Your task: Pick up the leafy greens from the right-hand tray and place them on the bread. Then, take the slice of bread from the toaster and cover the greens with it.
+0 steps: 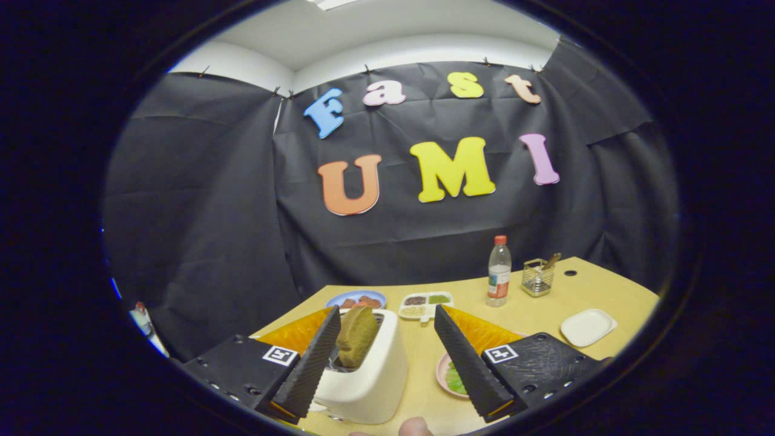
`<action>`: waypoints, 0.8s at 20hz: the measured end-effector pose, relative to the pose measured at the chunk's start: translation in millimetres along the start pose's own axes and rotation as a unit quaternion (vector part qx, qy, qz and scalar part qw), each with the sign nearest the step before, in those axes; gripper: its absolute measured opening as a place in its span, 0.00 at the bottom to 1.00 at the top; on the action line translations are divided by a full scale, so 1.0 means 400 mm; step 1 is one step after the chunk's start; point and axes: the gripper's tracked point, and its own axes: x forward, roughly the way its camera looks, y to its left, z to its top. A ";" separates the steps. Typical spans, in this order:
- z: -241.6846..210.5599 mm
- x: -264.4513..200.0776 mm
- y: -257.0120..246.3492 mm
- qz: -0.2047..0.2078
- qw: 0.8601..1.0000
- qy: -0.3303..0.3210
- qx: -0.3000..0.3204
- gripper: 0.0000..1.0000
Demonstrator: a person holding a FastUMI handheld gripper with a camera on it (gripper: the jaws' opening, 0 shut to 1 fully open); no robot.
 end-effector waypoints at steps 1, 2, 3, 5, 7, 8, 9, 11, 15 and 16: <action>-0.018 0.017 0.021 -0.001 1.000 0.013 -0.007 0.96; -0.039 0.035 0.035 -0.003 1.000 0.029 -0.010 0.96; -0.065 0.051 0.042 -0.011 0.999 0.048 -0.008 0.96; -0.094 0.081 0.058 -0.018 0.997 0.074 -0.001 0.96; -0.108 0.109 0.053 -0.032 0.995 0.091 0.000 0.88; -0.120 0.122 0.051 -0.037 0.995 0.096 0.004 0.81; -0.123 0.128 0.047 -0.044 0.994 0.099 0.005 0.75; -0.106 0.144 0.044 -0.050 0.994 0.093 0.008 0.61; -0.118 0.159 0.043 -0.046 0.994 0.099 0.015 0.43; -0.113 0.162 0.046 -0.042 0.994 0.101 0.018 0.36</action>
